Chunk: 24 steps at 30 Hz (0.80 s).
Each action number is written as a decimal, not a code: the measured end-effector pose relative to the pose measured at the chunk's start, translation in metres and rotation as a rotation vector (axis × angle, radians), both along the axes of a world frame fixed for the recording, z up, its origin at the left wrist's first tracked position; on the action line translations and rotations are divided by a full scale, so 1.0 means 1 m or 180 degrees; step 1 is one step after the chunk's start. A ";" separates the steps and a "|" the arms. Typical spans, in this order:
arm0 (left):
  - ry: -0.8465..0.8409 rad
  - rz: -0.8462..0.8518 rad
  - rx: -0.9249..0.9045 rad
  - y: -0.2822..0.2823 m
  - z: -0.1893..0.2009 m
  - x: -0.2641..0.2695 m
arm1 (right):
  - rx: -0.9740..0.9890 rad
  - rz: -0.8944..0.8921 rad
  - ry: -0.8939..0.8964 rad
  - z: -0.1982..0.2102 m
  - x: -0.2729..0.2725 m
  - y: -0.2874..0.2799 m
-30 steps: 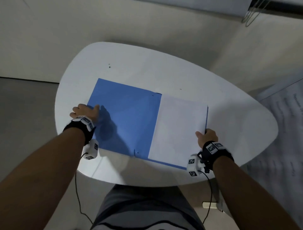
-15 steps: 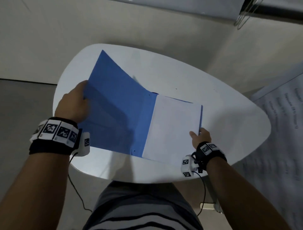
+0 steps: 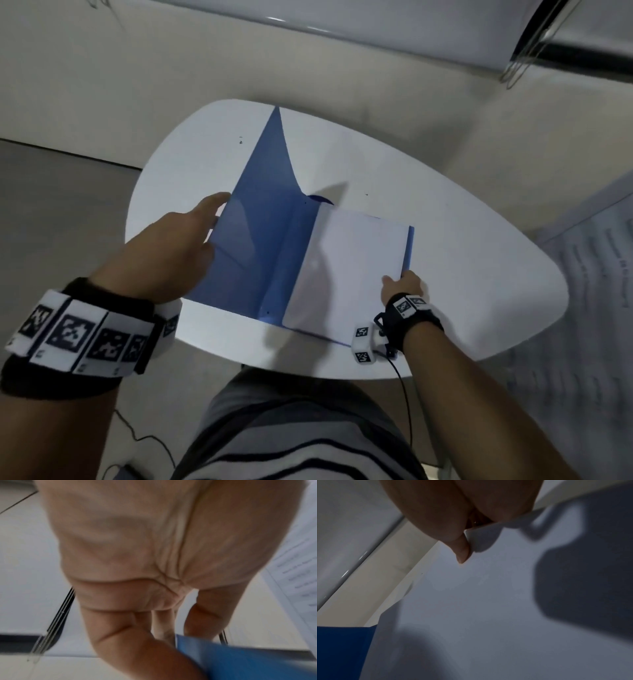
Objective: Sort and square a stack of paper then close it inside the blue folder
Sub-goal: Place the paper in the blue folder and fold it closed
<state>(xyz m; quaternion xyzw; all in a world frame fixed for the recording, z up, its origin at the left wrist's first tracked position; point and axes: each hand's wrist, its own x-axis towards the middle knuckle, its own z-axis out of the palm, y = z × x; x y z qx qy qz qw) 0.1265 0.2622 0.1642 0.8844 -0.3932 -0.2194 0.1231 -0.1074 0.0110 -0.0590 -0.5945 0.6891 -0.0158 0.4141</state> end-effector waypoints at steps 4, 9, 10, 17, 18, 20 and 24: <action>0.0176 -0.0052 -0.0237 -0.021 0.009 -0.021 | 0.0029 0.0121 -0.0058 0.004 -0.002 -0.006; 0.0568 -0.0304 -0.0595 -0.061 0.001 -0.066 | 0.0150 0.0372 -0.0107 0.011 -0.007 -0.013; 0.0706 -0.0322 -0.0668 -0.071 -0.005 -0.074 | 0.0160 0.0406 -0.0204 0.010 -0.009 -0.015; 0.0612 -0.0976 -0.0348 -0.130 -0.070 -0.137 | 0.0948 -0.0411 -0.1198 0.011 -0.040 -0.025; 0.0505 -0.1060 -0.0246 -0.136 -0.080 -0.145 | 0.1162 -0.0457 -0.1388 0.016 -0.046 -0.024; 0.0282 -0.1325 0.0071 -0.148 -0.102 -0.156 | 0.1523 -0.0437 -0.1670 0.022 -0.059 -0.026; 0.0758 -0.1572 0.0768 -0.155 -0.148 -0.145 | 0.1414 0.0023 -0.1474 0.029 -0.079 -0.038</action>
